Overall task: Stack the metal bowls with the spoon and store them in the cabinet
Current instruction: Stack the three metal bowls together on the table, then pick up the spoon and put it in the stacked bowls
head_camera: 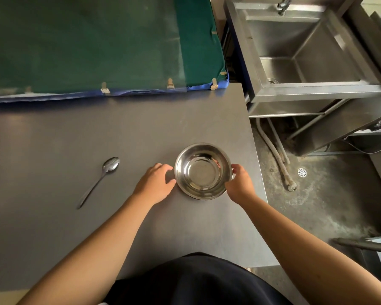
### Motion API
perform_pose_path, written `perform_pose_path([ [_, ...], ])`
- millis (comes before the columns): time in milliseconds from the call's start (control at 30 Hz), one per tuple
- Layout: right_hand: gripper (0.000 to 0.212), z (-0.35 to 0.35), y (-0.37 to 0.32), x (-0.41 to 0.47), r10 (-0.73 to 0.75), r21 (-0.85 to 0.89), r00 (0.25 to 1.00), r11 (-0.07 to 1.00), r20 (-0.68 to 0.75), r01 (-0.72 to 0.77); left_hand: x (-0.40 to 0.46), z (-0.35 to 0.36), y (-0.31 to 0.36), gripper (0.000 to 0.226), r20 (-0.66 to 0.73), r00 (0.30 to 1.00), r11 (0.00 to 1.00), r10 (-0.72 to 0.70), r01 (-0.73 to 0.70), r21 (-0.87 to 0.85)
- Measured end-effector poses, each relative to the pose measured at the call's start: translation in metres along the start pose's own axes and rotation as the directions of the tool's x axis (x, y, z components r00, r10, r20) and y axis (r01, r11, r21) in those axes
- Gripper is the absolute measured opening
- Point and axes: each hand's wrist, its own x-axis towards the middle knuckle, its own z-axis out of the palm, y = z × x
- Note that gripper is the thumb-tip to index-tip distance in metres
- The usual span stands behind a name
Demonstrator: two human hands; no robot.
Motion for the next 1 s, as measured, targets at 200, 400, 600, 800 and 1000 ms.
perform_pose_path([
  [200,0.043,0.018,-0.006,-0.015,-0.003,-0.01,1.0,1.0,0.026,0.004,-0.024,-0.02,-0.055,0.038,-0.055,0.994,0.992,-0.097,0.101,0.076],
  [400,0.046,0.045,-0.022,-0.032,-0.024,-0.056,0.998,0.998,0.052,0.027,-0.044,-0.045,-0.114,0.038,-0.188,0.958,0.934,-0.219,0.261,0.244],
  [600,0.046,0.074,-0.039,-0.054,-0.053,-0.088,0.995,0.994,0.09,0.06,-0.049,-0.064,-0.161,0.056,-0.216,0.915,0.892,-0.339,0.386,0.236],
  [800,0.048,0.102,-0.054,-0.075,-0.087,-0.129,0.987,0.986,0.135,0.104,-0.047,-0.066,-0.188,0.032,-0.16,0.92,0.886,-0.358,0.389,0.252],
  [1000,0.052,0.117,-0.058,-0.089,-0.077,-0.169,0.987,0.98,0.142,0.101,-0.047,-0.062,-0.197,0.014,-0.156,0.925,0.914,-0.347,0.371,0.165],
])
